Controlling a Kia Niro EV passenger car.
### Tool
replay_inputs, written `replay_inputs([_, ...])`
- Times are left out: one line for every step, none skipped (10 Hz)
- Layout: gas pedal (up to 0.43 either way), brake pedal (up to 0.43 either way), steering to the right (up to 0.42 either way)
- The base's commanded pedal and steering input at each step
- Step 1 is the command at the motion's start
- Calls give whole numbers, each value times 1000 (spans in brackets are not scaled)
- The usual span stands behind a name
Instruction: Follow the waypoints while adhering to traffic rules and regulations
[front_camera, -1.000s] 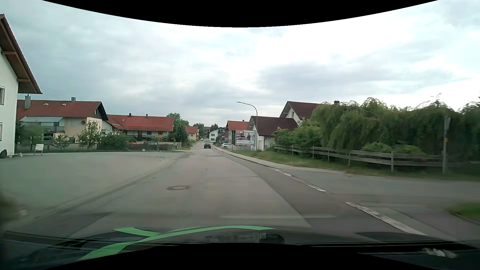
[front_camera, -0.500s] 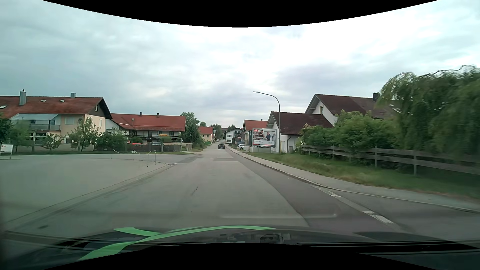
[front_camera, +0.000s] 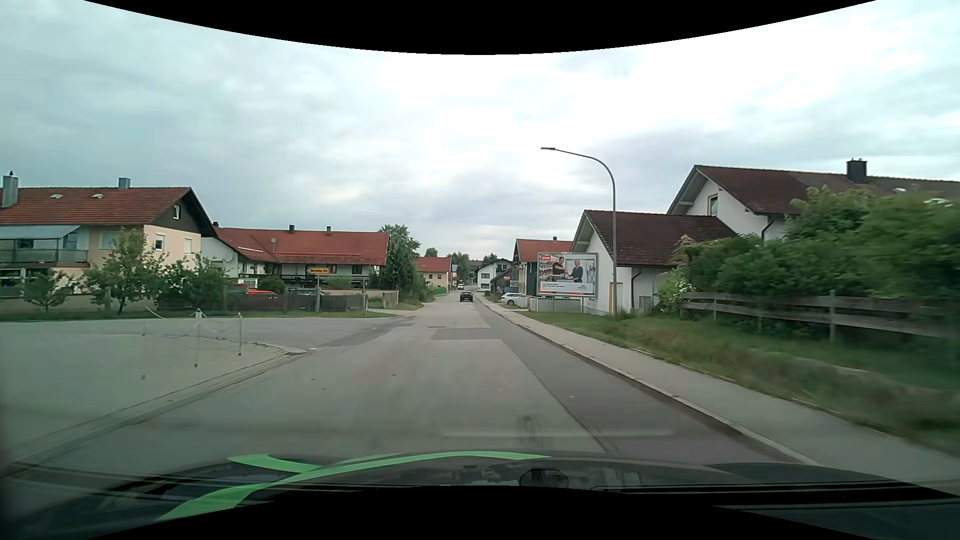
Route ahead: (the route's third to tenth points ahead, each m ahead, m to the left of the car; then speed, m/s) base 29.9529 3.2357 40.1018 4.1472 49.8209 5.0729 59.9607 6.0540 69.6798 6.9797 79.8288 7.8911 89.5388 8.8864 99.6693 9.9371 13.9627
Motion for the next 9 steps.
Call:
replay_inputs([197, 0, -37])
replay_inputs([197, 0, -33])
replay_inputs([197, 0, -27])
replay_inputs([197, 0, -23])
replay_inputs([220, 0, -22])
replay_inputs([240, 0, -22])
replay_inputs([248, 0, -19])
replay_inputs([260, 0, -15])
replay_inputs([260, 0, -10])
